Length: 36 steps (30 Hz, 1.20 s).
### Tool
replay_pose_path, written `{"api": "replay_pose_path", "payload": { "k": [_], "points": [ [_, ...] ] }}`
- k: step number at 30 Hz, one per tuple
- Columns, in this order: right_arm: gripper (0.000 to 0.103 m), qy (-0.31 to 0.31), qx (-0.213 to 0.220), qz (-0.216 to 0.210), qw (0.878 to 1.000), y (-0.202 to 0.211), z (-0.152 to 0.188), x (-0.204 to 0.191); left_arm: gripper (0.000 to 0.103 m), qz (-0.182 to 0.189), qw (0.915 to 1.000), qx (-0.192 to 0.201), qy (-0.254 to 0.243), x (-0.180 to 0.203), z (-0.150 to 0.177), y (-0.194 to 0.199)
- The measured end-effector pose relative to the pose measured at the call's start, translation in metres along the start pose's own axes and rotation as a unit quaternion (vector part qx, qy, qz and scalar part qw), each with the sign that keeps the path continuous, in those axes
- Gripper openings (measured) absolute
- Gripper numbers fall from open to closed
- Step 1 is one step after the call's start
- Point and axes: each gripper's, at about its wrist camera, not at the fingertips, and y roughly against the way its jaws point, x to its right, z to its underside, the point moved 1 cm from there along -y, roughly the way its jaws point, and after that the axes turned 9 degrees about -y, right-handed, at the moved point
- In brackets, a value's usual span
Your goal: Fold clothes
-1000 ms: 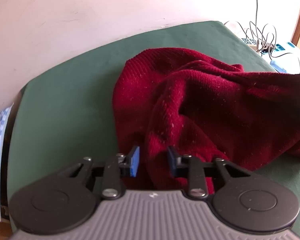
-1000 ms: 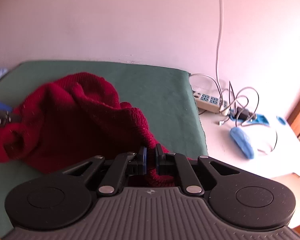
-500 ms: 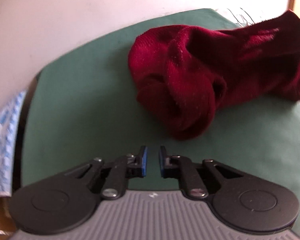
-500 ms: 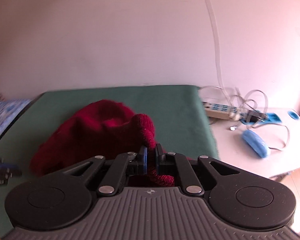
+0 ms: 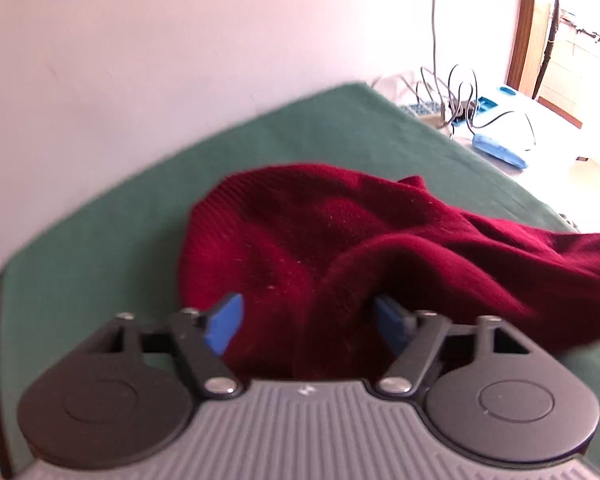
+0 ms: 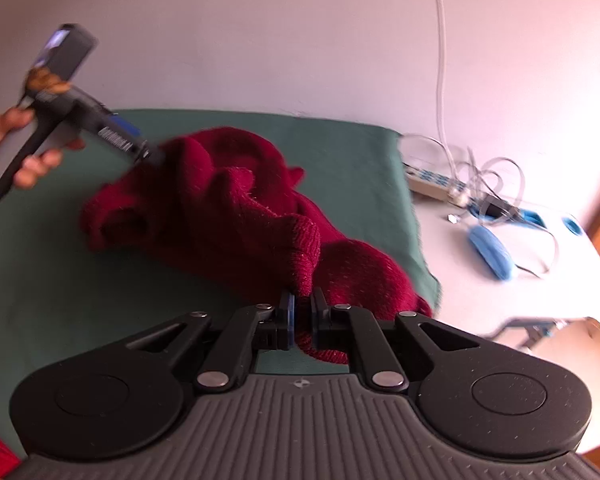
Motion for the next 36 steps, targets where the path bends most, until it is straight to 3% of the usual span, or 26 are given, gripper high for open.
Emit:
{"api": "replay_pose_path", "payload": {
  "k": [1, 2, 7, 13, 15, 18, 21, 24, 25, 26, 27, 29, 32, 34, 36],
  "points": [
    [0.007, -0.002, 0.0, 0.006, 1.0, 0.002, 0.003, 0.001, 0.028, 0.011, 0.9998, -0.018, 0.0, 0.001, 0.001, -0.011],
    [0.007, -0.004, 0.001, 0.011, 1.0, 0.004, 0.007, 0.001, 0.017, 0.016, 0.9996, -0.021, -0.003, 0.005, 0.006, -0.014],
    [0.007, -0.009, -0.002, 0.027, 1.0, 0.004, 0.015, 0.003, 0.014, 0.013, 0.9997, 0.012, -0.017, 0.031, 0.036, 0.013],
    [0.007, 0.003, 0.001, 0.008, 1.0, -0.011, 0.005, 0.006, 0.013, -0.005, 0.9982, 0.058, 0.018, 0.047, 0.091, 0.102],
    [0.007, 0.018, -0.006, -0.012, 1.0, -0.017, 0.001, 0.003, 0.014, -0.009, 0.9983, 0.05, 0.029, 0.052, 0.118, 0.129],
    [0.007, 0.048, -0.035, -0.037, 0.998, -0.032, 0.003, -0.004, 0.015, -0.026, 0.9995, 0.007, 0.016, 0.069, 0.156, 0.145],
    [0.007, 0.085, -0.075, -0.046, 0.992, -0.049, 0.014, -0.011, 0.02, -0.035, 0.9992, -0.019, 0.004, 0.083, 0.176, 0.155],
    [0.008, 0.124, -0.093, -0.054, 0.986, -0.051, 0.023, -0.013, 0.036, -0.038, 0.9988, -0.032, -0.002, 0.094, 0.187, 0.165],
    [0.01, 0.137, -0.098, -0.056, 0.984, -0.051, 0.025, -0.013, 0.047, -0.037, 0.9987, -0.034, -0.008, 0.095, 0.19, 0.171],
    [0.011, 0.15, -0.103, -0.059, 0.982, -0.052, 0.028, -0.013, 0.067, -0.036, 0.9986, -0.035, -0.015, 0.096, 0.192, 0.176],
    [0.012, 0.156, -0.104, -0.067, 0.98, -0.051, 0.03, -0.012, 0.072, -0.035, 0.9985, -0.035, -0.023, 0.097, 0.194, 0.182],
    [0.014, 0.16, -0.101, -0.086, 0.978, -0.043, 0.031, -0.006, 0.071, -0.054, 0.9971, -0.033, -0.042, 0.095, 0.192, 0.191],
    [0.026, 0.151, -0.085, -0.118, 0.978, -0.028, 0.03, 0.0, 0.072, -0.065, 0.9939, -0.014, -0.088, 0.089, 0.172, 0.192],
    [0.049, 0.143, -0.069, -0.124, 0.979, -0.022, 0.029, -0.001, 0.075, -0.067, 0.9897, 0.002, -0.126, 0.085, 0.155, 0.188],
    [0.049, 0.152, -0.059, -0.107, 0.981, -0.021, 0.029, -0.005, 0.079, -0.031, 0.9861, 0.01, -0.163, 0.082, 0.14, 0.17]
  ]
}}
